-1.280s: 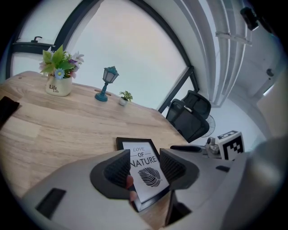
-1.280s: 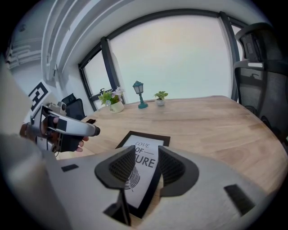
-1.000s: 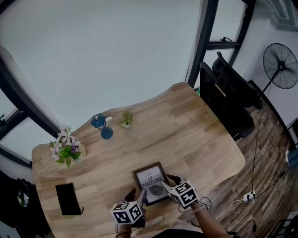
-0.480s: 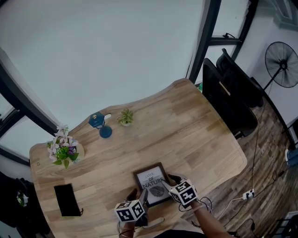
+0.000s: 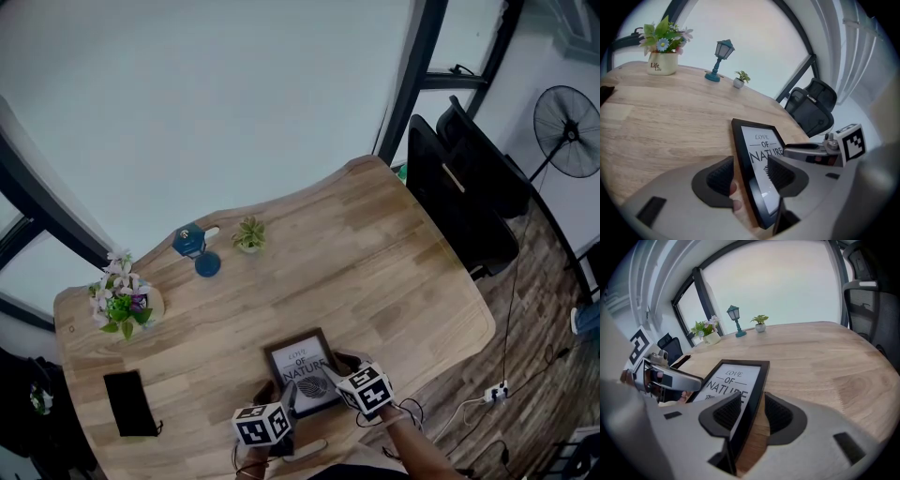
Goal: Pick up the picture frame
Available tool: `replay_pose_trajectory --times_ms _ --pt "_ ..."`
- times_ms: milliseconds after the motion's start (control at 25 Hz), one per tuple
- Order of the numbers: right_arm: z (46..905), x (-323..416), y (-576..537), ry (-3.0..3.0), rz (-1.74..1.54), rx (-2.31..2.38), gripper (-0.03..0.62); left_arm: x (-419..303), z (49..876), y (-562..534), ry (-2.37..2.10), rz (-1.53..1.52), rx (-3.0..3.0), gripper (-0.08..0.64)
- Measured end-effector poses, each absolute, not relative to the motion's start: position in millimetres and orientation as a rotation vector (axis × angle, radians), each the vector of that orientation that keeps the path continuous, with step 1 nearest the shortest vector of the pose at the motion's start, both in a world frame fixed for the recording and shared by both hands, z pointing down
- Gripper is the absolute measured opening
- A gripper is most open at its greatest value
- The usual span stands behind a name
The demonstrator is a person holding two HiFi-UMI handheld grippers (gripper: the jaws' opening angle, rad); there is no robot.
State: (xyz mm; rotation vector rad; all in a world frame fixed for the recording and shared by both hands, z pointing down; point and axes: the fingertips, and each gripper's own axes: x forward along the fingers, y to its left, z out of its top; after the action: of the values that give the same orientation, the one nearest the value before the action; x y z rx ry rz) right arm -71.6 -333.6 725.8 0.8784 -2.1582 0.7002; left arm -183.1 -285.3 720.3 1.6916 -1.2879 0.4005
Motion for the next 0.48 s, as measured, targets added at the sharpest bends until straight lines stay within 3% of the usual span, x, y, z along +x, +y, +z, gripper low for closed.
replay_pose_trajectory --times_ms 480 --pt "729.7 -72.2 -333.0 -2.162 0.720 0.924 0.132 -179.8 724.3 -284.0 -1.313 0.540 1.734 0.206"
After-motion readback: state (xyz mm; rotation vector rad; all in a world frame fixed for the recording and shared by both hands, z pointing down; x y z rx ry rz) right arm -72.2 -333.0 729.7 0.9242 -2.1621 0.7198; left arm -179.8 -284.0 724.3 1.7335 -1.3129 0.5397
